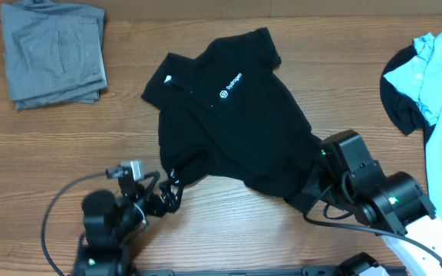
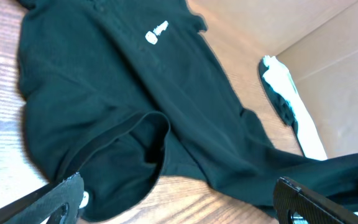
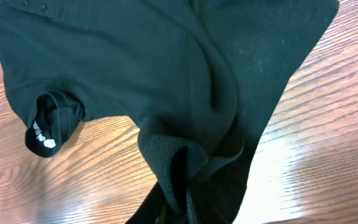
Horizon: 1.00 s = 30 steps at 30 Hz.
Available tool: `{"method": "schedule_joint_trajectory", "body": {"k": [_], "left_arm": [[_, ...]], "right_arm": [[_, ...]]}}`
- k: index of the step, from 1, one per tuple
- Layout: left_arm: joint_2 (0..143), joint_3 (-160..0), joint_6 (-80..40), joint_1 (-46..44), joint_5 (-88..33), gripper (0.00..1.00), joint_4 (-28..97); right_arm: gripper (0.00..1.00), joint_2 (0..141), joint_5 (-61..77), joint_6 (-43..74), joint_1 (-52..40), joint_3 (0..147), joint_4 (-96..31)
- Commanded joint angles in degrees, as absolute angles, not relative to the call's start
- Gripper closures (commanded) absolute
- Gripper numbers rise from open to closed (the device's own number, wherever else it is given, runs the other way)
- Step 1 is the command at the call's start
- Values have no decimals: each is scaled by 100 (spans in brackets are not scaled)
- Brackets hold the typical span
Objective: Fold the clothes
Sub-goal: 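Grasp the polo's left hem corner with the left gripper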
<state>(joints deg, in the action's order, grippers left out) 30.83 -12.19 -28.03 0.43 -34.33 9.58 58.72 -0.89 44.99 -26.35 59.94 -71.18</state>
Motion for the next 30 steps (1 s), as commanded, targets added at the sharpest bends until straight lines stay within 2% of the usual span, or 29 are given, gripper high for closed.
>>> {"method": "schedule_joint_trajectory", "body": {"k": [1,5,7,13,14,17,20,23,27,30], "left_arm": [[3778,-2368,-2418,-130,-2985,0,1647],[4810,-3548,-1861,-449,-1914,0,3214],[5258,-3913,-1645,-631,-1695,0,3485],[6016,-4132,-1772,-755,-2663,0,3111],[6104,-4211,-1885,-790,-2486,0,3227],[6445,-4744,-2768,-1070,-781,0,4270],[6810,-5210,-2932,-1295,-276,0,4934],[7269,-5537,-2941,-1424,-322,0,5116],[7891,-5579,-3135,-1433,-1052,0,4491],[8230,-5577,-3148,-1433,-1323,0,4519]], "right_arm": [[90,5955,-185,4525,-2661,6001,-7035],[90,6020,-187,4523,-2661,6001,-6965],[90,6020,-189,4521,-2661,6001,-6930],[90,6025,-196,4515,-2661,6001,-6904],[90,6025,-215,4501,-2661,6001,-6904],[90,6025,-322,4499,-2661,6001,-6914],[90,6025,-388,4499,-2661,6001,-6910],[90,6025,-392,4501,-2661,6001,-6890],[90,6025,-379,4501,-2661,6001,-6949],[90,6025,-381,4499,-2661,6001,-7008]]}}
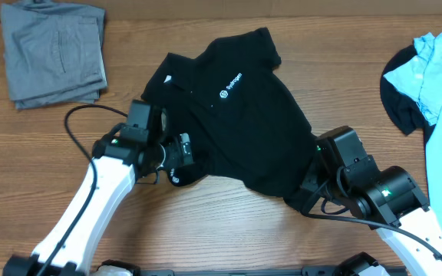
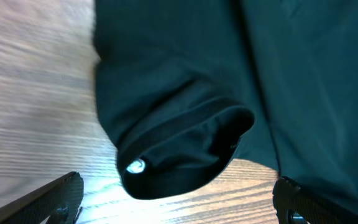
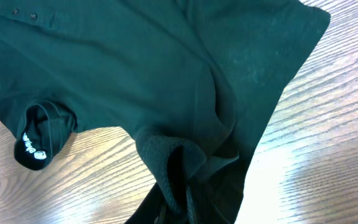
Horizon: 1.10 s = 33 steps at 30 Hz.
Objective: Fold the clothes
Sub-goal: 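Grasp the polo's left hem corner with the left gripper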
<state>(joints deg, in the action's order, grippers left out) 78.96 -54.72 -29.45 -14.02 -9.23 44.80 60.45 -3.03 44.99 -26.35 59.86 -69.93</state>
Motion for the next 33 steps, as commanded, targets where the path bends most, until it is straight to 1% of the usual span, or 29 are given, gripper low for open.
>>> {"method": "schedule_joint_trajectory", "body": {"k": [1,6,9,13,15,18,20,22,23,24,26,27,30,33], "left_arm": [[8418,-5579,-3142,-1433,-1326,0,4495],[8770,-5577,-2941,-1439,-1079,0,4600],[9015,-5577,-2792,-1444,-965,3,4681],[9362,-5577,-2722,-1479,-972,14,4657],[9526,-5577,-2720,-1494,-965,24,4644],[9682,-5577,-2718,-1503,-961,44,4646],[9708,-5577,-2722,-1503,-891,56,4646],[9703,-5579,-2718,-1503,-829,59,4644],[9703,-5579,-2707,-1503,-832,64,4641],[9703,-5579,-2700,-1503,-834,71,4644],[9703,-5579,-2698,-1503,-810,82,4646],[9703,-5579,-2698,-1503,-788,96,4648],[9684,-5603,-2700,-1503,-731,96,4718],[9568,-5822,-2742,-1503,-548,96,5137]], "right_arm": [[90,6025,-379,4499,-2661,6001,-7013],[90,6025,-381,4499,-2661,6001,-6995],[89,6025,-384,4499,-2661,6001,-6969],[89,6025,-381,4501,-2661,6001,-6936],[89,6025,-381,4501,-2661,6001,-6936],[89,6025,-381,4501,-2661,6001,-6943],[89,6025,-381,4501,-2661,6001,-6943],[89,6025,-384,4501,-2661,6001,-6938],[89,6025,-381,4501,-2661,6001,-6936],[89,6025,-384,4501,-2661,6001,-6934],[89,6025,-384,4501,-2661,6001,-6930],[89,6025,-381,4504,-2661,6001,-6925],[89,6025,-384,4506,-2661,6001,-6912],[92,6023,-427,4506,-2661,6001,-6855]]}}
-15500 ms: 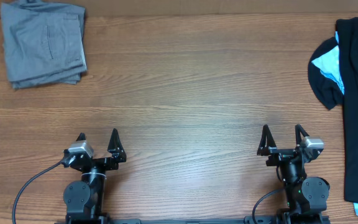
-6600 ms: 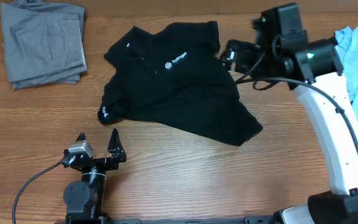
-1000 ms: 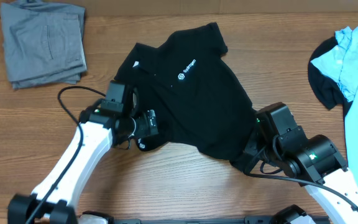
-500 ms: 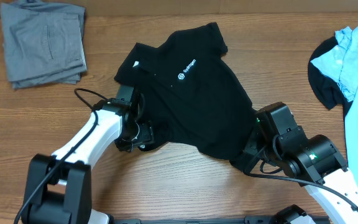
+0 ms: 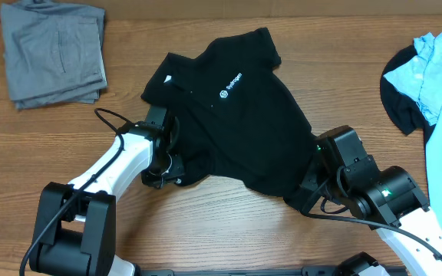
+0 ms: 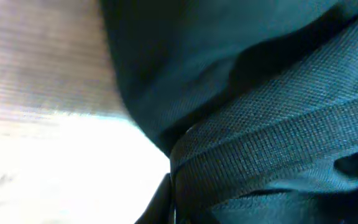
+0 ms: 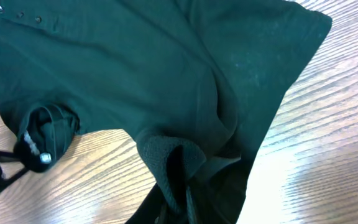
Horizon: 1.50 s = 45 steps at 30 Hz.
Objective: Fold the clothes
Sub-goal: 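Grasp the polo's left hem corner with the left gripper, then lift the polo with both grippers, shake it, and lay it flat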
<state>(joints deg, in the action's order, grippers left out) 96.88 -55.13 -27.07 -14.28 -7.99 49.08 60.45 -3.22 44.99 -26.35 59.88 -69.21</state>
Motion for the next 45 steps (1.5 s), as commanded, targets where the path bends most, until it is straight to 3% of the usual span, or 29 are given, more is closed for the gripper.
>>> {"method": "schedule_joint_trajectory", "body": {"k": [1,7,24,35,39,45], "left_arm": [[9494,-5935,-2801,-1503,-410,96,5341],[8468,-6882,-3452,-1590,670,96,6836],[5349,-9115,-4158,-1616,1079,96,8868],[5323,-12031,-3894,-1610,1264,96,9662],[5645,-12374,-3763,-1610,1260,96,9133],[6659,-12370,-3723,-1612,1555,96,8403]], "right_arm": [[93,6023,-475,4504,-2661,6010,-6831],[93,6003,-558,4501,-2661,6390,-6982],[96,5057,-692,4300,-2661,7773,-7363],[96,5041,-1284,3894,-2661,10256,-7682],[96,5124,-1769,3874,-2661,11026,-7618],[96,5548,-2578,4222,-2661,11026,-7459]]}}
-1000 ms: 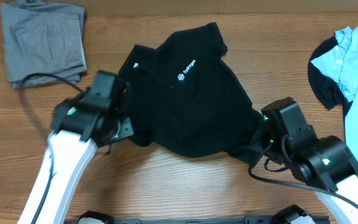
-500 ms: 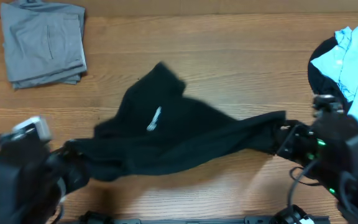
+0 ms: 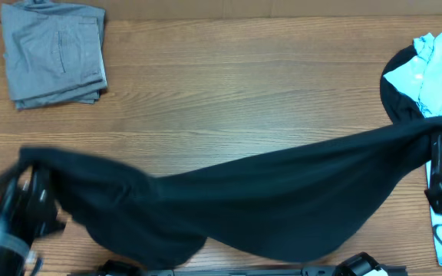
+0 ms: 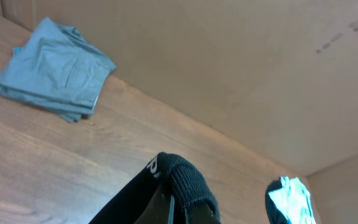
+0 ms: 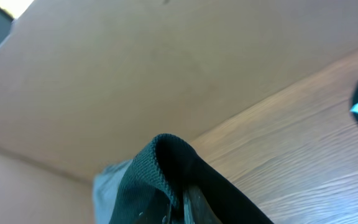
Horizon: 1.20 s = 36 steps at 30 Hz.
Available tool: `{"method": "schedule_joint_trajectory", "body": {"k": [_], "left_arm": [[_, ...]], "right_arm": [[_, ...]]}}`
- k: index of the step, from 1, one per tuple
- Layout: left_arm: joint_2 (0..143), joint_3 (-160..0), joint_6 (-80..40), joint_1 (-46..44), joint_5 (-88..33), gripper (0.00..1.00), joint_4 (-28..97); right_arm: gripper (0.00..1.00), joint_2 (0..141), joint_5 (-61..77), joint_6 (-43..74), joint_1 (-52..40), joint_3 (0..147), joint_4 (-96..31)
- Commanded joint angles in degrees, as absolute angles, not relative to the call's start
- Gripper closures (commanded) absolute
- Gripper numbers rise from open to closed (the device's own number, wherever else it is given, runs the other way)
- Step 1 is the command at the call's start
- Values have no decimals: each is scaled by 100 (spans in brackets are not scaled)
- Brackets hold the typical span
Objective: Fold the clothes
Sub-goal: 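Lift the polo with both grippers, shake it, and lay it flat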
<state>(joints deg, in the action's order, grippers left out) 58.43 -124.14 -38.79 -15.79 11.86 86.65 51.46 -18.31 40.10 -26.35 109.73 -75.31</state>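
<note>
The black polo shirt (image 3: 267, 199) hangs in a long band across the front of the table, stretched between both arms. At the far left, blurred, my left gripper (image 3: 31, 175) is shut on its ribbed sleeve cuff (image 4: 182, 180), and the fingers (image 4: 169, 208) are buried in the fabric. Over at the right edge my right gripper (image 3: 437, 149) is shut on the other end of the shirt (image 5: 166, 171), with a fingertip (image 5: 194, 202) just showing under the cloth. The shirt's logo is hidden.
Folded grey trousers (image 3: 52, 52) lie at the back left, also in the left wrist view (image 4: 55, 68). A light blue shirt over a dark garment (image 3: 436, 69) lies at the right edge. A cardboard wall (image 4: 229, 62) stands behind the table.
The shirt lay spread at the table's middle with both grippers at its near edge. Now the arms are far apart at left and right, and the shirt is off its old spot, pulled taut between them.
First my right gripper was shut on the shirt's lower right corner and the left stood open near the front edge. The left then hovered open over the rolled sleeve, then closed in on its cuff. Now both hold the shirt stretched wide.
</note>
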Motion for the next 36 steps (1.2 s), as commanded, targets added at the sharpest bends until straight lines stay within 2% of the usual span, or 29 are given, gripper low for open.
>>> {"method": "schedule_joint_trajectory", "body": {"k": [1,8,14,15,16,17,18,19,27,36], "left_arm": [[6912,-12370,-3723,-1612,1691,96,8298],[8790,-12370,-3726,-1610,2226,96,7507],[10453,-12370,-3664,-1566,2718,96,6528],[10659,-12370,-3662,-1566,2779,96,6412],[10890,-12370,-3662,-1566,2860,94,6281],[11135,-12370,-3656,-1566,2917,80,6143],[11310,-12370,-3581,-1566,2930,45,6040],[11504,-12370,-3461,-1566,2921,0,5968],[11896,-12379,-3085,-1592,2685,0,6578],[10619,-12398,-3395,-1660,2364,0,7771]], "right_arm": [[96,5699,-2670,4224,-2661,11026,-7408],[93,7242,-3103,4248,-2357,11021,-6818],[95,9124,-2432,4167,-1072,11024,-5826],[92,9380,-2246,4064,-886,11024,-5680],[78,9668,-2018,3913,-683,11024,-5502],[44,9931,-1776,3752,-497,11024,-5343],[12,10171,-1525,3509,-333,11024,-5223],[0,10357,-1310,3295,-191,11024,-5183],[0,10512,-1035,3146,419,11067,-5955],[0,9391,-687,3173,419,11072,-6960]]}}
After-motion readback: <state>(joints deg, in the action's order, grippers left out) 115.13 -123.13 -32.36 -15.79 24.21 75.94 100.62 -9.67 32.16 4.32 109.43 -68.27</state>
